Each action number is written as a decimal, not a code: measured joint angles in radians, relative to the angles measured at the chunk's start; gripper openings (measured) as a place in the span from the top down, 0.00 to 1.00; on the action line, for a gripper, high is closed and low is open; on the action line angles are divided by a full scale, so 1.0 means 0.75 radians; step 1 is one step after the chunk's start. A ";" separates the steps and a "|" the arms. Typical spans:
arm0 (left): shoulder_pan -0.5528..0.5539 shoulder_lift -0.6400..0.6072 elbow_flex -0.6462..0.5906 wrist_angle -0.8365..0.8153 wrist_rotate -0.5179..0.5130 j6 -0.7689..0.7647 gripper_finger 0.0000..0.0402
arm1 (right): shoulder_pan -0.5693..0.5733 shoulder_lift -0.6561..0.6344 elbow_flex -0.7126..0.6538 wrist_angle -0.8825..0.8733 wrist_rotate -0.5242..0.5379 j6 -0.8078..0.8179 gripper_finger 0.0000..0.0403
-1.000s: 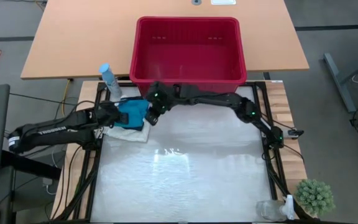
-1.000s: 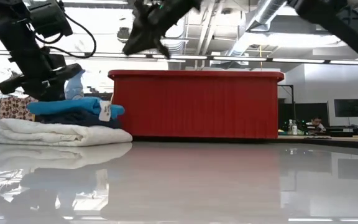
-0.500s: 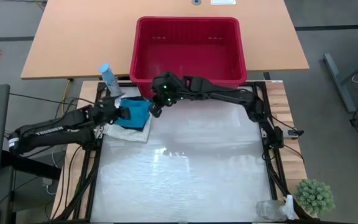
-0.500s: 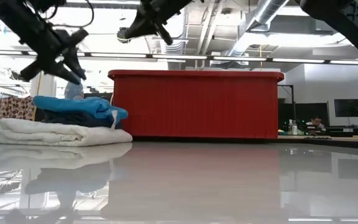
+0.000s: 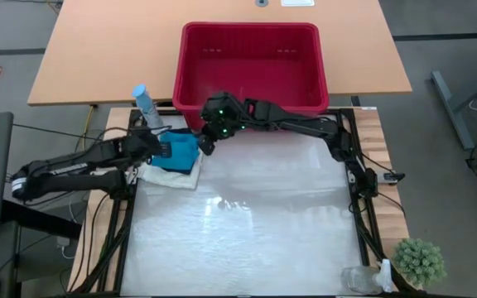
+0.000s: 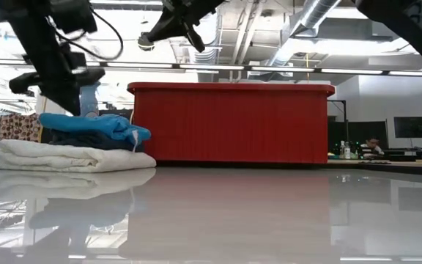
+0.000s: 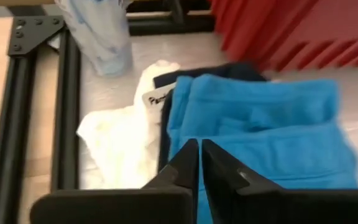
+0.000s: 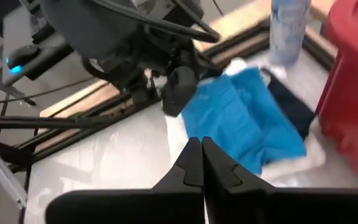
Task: Fold Laundry from Bin
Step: Stack the blue shorts on the black shorts, then put the stacked clothes into the red bin
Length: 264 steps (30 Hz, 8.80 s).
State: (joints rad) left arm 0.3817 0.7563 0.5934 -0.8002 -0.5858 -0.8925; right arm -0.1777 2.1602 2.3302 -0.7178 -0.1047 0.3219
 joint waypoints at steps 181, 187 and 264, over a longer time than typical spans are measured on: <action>-0.701 1.116 -0.165 1.538 0.159 -1.213 0.38 | -0.020 -0.393 -1.858 1.081 -0.170 0.548 0.33; -0.652 1.153 -0.162 1.575 0.256 -1.190 0.54 | -0.012 -0.389 -1.858 1.092 -0.141 0.643 0.48; 0.221 0.869 0.861 1.121 0.906 -0.928 0.93 | -0.470 -0.471 -0.362 -0.324 -0.243 0.010 0.83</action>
State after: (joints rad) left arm 0.5473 1.4084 1.2392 0.0409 0.0940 -1.5883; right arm -0.5299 1.8067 2.0586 -0.9605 -0.2869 0.3294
